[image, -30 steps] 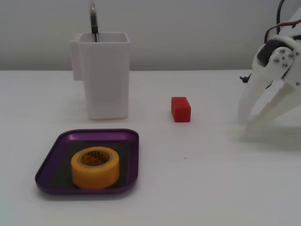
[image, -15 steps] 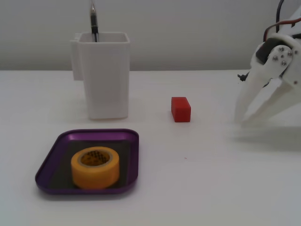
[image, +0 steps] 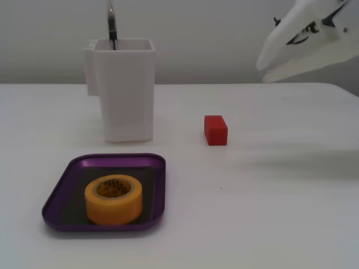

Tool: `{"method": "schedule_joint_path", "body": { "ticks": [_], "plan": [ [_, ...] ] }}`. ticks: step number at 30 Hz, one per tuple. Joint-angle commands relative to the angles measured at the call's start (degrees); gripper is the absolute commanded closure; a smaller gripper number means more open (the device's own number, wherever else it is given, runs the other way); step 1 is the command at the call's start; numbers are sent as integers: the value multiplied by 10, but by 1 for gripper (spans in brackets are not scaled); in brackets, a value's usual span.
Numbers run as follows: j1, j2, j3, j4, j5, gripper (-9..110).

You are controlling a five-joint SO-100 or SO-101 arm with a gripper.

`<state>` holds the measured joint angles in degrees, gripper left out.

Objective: Pick up the red cube and place it in the box.

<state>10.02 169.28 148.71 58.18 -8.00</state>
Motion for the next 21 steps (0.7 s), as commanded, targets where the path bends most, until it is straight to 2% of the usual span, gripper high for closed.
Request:
{"method": "schedule_joint_path", "body": {
  "ticks": [1, 4, 11, 21],
  "plan": [
    [54, -167, -114, -16, -29, 87],
    [102, -300, -200, -9, -54, 80],
    [142, -532, -349, -7, -65, 79],
    [136, -660, -387, -6, -66, 79]
  ]
}}
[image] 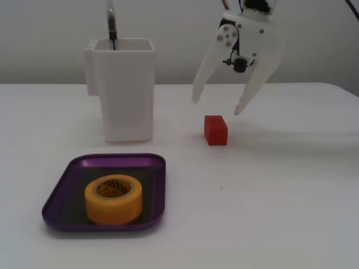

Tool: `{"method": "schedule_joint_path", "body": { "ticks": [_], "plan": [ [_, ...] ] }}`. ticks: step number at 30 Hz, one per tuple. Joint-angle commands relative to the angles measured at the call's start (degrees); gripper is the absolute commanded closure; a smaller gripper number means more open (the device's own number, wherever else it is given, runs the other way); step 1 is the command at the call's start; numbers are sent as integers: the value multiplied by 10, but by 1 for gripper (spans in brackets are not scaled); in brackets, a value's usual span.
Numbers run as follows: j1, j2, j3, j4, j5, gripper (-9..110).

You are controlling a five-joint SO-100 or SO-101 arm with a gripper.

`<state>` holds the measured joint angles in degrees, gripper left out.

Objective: Pick up the red cube and place it in the box.

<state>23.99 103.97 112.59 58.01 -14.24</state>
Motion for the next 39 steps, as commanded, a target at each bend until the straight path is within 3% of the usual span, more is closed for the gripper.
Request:
{"method": "schedule_joint_path", "body": {
  "ticks": [1, 17, 24, 28, 34, 39],
  "plan": [
    [-4, -14, -25, -5, -4, 79],
    [-4, -112, -25, -62, -4, 80],
    [-4, -116, -25, -63, -4, 102],
    [-6, -104, -27, -53, 3, 102],
    [-9, 48, -18, 17, 23, 102],
    [-88, 221, 15, 83, 76, 102]
  ]
}}
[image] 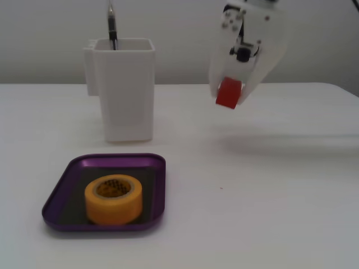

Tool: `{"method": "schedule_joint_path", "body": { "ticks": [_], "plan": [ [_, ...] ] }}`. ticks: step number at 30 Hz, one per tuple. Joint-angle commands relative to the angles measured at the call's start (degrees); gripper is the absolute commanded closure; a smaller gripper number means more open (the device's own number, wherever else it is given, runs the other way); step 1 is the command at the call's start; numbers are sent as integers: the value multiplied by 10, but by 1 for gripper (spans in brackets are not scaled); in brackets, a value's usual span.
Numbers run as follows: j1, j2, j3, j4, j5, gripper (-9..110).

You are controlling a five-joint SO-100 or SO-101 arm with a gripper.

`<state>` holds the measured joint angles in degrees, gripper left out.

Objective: Pick up the red cube and place it in the box.

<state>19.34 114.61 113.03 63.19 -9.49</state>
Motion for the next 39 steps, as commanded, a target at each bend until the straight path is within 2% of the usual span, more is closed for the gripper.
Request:
{"method": "schedule_joint_path", "body": {
  "ticks": [1, 6, 13, 20, 25, 31, 39],
  "plan": [
    [-69, 144, 21, 36, 40, 102],
    [-213, 238, 66, 31, 76, 102],
    [-304, 163, 64, -55, 110, 102],
    [-302, -23, -33, -134, 110, 102],
    [-300, -159, -160, -135, 110, 102],
    [-229, -279, -272, -134, 110, 102],
    [-191, -363, -327, -131, 111, 102]
  ]
}}
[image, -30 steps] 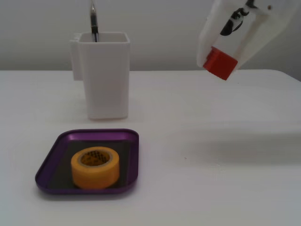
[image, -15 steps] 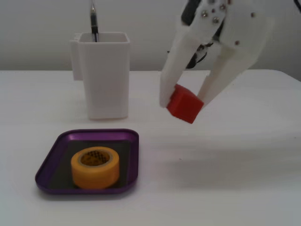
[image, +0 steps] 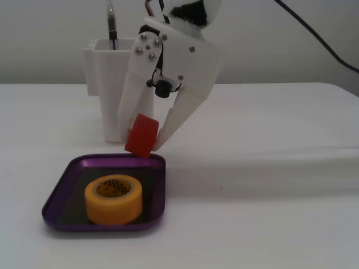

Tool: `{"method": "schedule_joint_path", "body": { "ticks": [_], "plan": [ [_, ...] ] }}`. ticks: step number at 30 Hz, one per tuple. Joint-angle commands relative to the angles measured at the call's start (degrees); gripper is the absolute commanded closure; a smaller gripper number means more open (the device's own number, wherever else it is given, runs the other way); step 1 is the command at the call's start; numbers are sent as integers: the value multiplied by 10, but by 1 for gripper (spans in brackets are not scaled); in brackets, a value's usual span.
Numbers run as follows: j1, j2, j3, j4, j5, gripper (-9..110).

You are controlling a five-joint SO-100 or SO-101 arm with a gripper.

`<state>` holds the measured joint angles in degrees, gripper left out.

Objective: Pick up the red cube and place it in the box.

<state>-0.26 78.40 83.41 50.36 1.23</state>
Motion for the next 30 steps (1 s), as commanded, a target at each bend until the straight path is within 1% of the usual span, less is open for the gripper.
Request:
{"method": "schedule_joint_path", "body": {
  "ticks": [1, 6, 12, 16, 23, 30],
  "plan": [
    [3, -5, -31, -4, 4, 102],
    [-1, -15, -33, -10, 2, 102],
    [-1, -16, -25, -54, 2, 102],
    [-1, -16, -25, -62, -3, 102],
    [0, -17, -25, -57, -2, 91],
    [5, -11, -26, -55, 2, 89]
  ]
}}
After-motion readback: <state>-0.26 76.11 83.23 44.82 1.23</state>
